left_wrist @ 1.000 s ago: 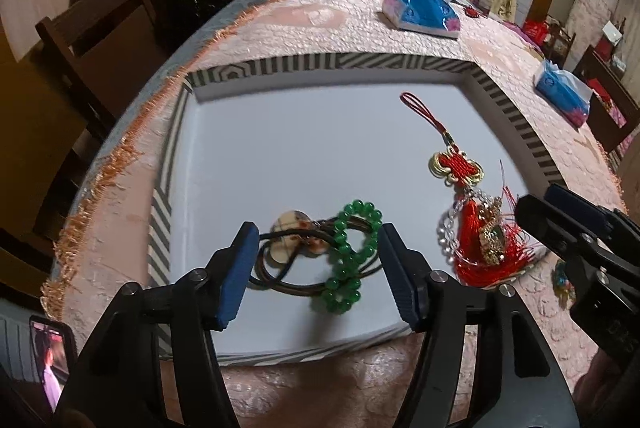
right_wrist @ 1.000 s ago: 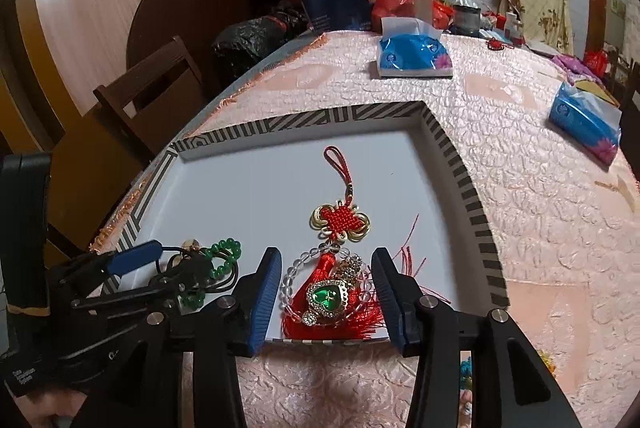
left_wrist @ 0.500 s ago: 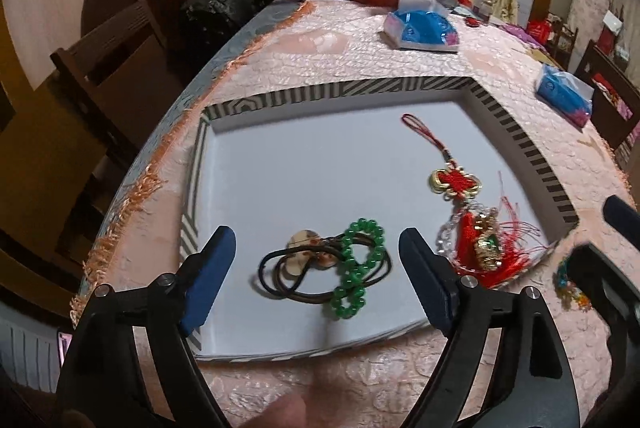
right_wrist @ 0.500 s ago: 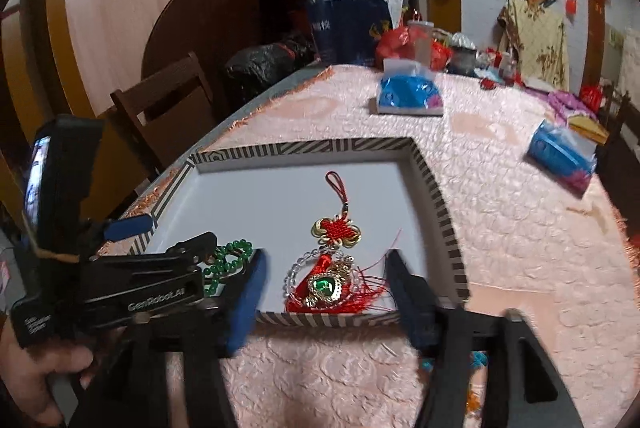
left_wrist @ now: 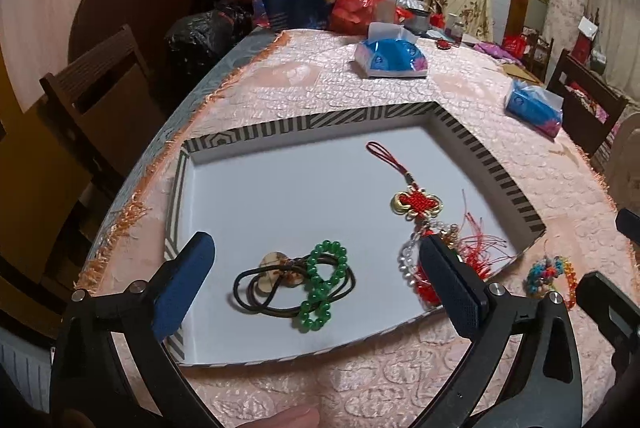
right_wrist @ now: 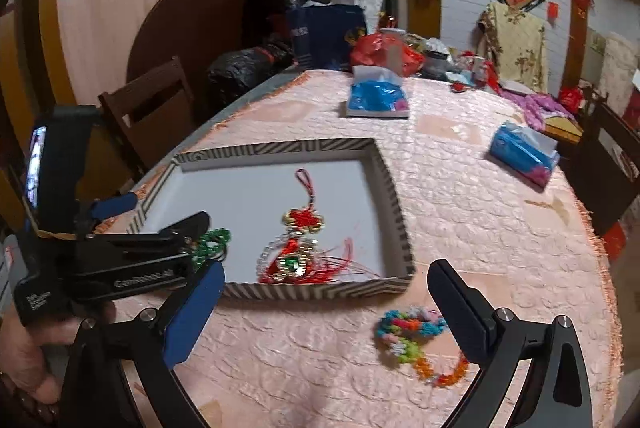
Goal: Organize jewelry
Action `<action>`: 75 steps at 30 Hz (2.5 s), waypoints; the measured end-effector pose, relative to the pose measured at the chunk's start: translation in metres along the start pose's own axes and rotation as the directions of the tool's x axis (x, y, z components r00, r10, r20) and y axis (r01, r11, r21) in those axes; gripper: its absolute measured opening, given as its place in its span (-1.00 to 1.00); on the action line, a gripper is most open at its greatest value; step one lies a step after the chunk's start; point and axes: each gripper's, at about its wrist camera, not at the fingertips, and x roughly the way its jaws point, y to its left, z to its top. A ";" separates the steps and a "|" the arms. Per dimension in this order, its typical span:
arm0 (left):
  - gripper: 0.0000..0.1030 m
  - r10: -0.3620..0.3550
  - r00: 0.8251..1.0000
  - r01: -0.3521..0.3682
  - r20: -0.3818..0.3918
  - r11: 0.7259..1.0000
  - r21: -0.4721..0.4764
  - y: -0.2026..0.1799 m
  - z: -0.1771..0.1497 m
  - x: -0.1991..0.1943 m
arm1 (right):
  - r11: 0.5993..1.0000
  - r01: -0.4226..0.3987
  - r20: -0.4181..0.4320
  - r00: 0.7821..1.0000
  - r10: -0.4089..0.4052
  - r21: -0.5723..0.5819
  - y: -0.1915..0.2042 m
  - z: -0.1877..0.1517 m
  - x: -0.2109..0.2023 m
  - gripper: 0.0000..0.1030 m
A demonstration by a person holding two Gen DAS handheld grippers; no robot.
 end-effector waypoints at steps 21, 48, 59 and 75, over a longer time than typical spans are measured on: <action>0.99 -0.106 0.994 0.105 -0.042 0.994 -0.027 -0.004 -0.002 0.004 | 0.999 -0.037 -0.073 0.997 0.037 0.008 -0.010 -0.029 0.001 0.96; 0.99 -0.145 0.986 0.146 -0.082 0.989 0.012 -0.022 -0.012 -0.001 | 0.968 0.209 -0.156 0.970 -0.187 0.139 -0.100 -0.115 -0.018 0.96; 0.99 -0.103 0.991 0.104 -0.083 0.995 0.007 -0.019 -0.012 0.001 | 0.955 0.244 -0.183 0.960 -0.213 0.167 -0.120 -0.116 -0.007 0.96; 0.99 -0.117 0.988 0.117 -0.100 0.993 -0.006 -0.017 -0.012 0.007 | 0.937 0.243 -0.195 0.961 -0.197 0.252 -0.140 -0.115 0.000 0.96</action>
